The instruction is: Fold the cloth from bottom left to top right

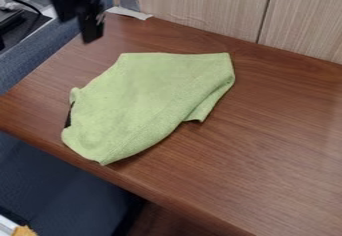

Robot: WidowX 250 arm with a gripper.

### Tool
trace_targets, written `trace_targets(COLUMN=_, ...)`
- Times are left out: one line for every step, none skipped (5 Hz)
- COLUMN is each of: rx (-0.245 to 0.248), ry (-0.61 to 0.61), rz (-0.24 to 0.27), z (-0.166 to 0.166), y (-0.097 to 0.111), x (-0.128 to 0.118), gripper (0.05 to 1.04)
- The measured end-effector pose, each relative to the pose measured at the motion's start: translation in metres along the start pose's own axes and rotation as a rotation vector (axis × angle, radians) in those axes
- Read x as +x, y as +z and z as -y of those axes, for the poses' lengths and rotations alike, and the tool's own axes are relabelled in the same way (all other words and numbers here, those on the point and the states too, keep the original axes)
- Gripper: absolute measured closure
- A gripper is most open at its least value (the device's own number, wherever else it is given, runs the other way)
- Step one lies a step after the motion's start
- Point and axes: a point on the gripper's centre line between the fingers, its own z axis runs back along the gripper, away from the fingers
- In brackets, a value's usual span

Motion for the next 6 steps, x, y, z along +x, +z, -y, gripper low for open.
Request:
trace_targets(rx=-0.02, ry=0.161, rz=-0.073, z=-0.002, y=-0.028, x=-0.012, gripper=0.083)
trace_targets(rx=-0.079, ry=0.269, rz=-0.171, z=0.004, y=-0.065, x=-0.027, gripper=0.083)
trace_targets(rx=-0.076, ry=0.343, rz=-0.183, z=0.006, y=-0.079, x=-0.03, gripper=0.083)
trace_targets(rx=-0.098, ry=0.374, rz=-0.2, z=0.008, y=-0.092, x=-0.033, gripper=0.083)
trace_targets(rx=-0.091, ry=0.385, rz=-0.197, z=0.004, y=-0.094, x=-0.032, gripper=0.108)
trace_targets(rx=-0.091, ry=0.405, rz=-0.207, z=0.003, y=-0.099, x=-0.032, gripper=0.242)
